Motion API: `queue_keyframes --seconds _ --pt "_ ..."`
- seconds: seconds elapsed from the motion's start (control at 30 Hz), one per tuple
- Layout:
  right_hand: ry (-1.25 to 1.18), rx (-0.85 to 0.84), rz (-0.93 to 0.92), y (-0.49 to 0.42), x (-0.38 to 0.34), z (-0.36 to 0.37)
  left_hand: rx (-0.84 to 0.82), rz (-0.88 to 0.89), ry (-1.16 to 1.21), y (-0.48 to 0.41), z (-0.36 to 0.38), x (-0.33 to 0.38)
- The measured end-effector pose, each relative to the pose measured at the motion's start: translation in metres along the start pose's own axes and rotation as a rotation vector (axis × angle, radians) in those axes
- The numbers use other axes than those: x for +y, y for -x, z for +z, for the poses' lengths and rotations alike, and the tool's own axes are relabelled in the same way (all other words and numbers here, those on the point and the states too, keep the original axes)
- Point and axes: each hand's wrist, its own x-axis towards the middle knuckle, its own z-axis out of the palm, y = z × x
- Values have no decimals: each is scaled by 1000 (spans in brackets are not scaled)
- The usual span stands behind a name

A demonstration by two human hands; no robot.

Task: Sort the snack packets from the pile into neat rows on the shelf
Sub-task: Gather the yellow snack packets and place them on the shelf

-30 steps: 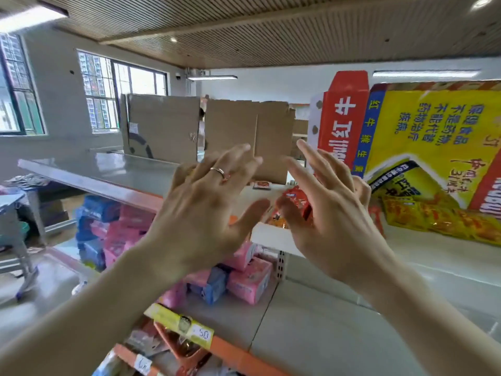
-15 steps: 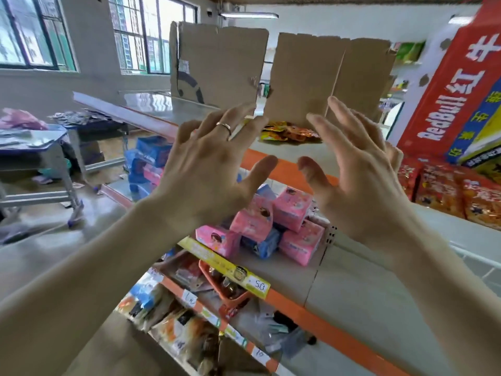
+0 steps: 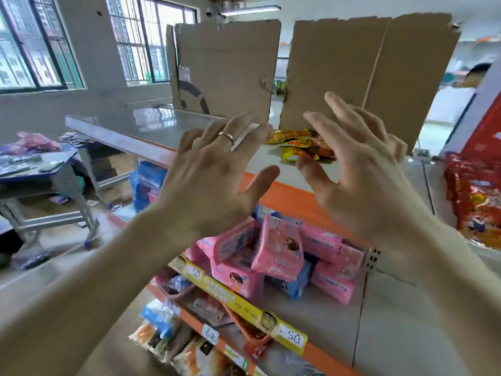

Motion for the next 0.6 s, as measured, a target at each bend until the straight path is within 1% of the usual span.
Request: queue_keyframes --seconds 0.2,0.33,0.6 --pt "62 32 4 -51 12 1 93 30 62 -53 15 -25" --pt "133 10 50 -63 19 9 81 76 102 -77 34 -36" --pt "286 -72 163 -93 24 30 33 246 125 -123 85 -70"
